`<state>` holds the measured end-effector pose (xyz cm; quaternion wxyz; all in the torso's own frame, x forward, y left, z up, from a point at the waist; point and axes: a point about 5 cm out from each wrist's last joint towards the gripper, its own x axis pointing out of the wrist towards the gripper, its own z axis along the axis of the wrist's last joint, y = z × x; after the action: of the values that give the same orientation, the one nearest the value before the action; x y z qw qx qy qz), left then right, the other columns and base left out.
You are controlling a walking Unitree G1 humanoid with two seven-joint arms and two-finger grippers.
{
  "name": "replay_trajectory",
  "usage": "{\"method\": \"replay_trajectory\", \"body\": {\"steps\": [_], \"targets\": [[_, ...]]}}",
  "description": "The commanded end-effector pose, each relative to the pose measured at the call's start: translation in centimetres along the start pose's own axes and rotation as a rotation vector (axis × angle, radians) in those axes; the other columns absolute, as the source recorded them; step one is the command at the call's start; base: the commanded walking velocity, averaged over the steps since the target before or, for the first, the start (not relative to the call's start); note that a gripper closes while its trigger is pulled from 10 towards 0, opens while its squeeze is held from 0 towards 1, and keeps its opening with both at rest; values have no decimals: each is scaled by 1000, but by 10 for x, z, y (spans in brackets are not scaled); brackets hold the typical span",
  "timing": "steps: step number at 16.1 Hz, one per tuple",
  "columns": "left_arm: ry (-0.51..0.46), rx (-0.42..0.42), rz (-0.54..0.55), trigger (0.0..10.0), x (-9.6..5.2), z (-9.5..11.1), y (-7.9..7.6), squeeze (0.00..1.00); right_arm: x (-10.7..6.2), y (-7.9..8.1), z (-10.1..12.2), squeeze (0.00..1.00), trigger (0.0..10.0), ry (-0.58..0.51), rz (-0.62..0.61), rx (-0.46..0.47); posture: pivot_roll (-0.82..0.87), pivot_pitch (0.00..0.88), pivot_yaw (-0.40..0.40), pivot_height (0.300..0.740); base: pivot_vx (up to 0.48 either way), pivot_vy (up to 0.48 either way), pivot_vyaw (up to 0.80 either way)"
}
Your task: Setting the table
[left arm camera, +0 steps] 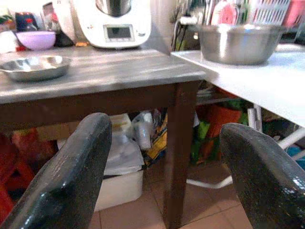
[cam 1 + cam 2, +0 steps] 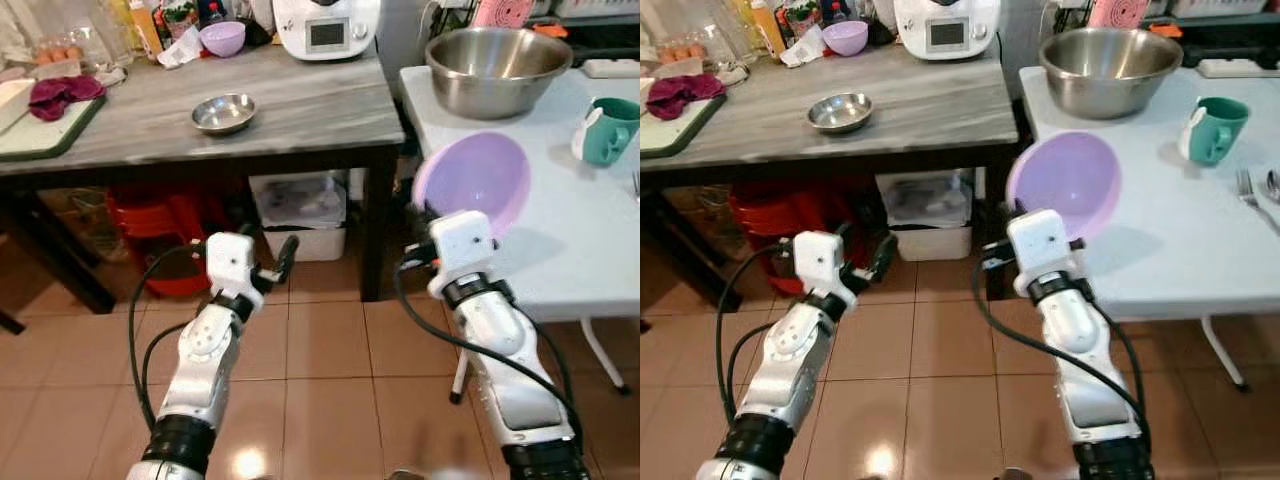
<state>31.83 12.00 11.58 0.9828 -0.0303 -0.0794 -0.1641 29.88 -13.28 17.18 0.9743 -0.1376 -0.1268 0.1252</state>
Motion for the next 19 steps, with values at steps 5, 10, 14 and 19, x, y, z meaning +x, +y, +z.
{"method": "replay_trajectory", "body": {"steps": [5,10,14,19], "targets": [[15,18,33,10000,-4,-2,10,0,4,8,7,0,10000,-39,37,5,-163,62,69,740,0,428,448],[4,25,67,10000,-4,-1,12,0,2,10,5,0,10000,-34,45,5,-162,64,68,740,0,346,445],[-2,0,40,10000,-9,-2,10,0,-3,7,-4,0,10000,-6,8,9,-158,66,71,740,0,0,0],[-14,-11,10,10000,-9,0,7,0,-4,5,-6,0,10000,4,-12,19,-158,65,73,740,54,0,-88]]}}
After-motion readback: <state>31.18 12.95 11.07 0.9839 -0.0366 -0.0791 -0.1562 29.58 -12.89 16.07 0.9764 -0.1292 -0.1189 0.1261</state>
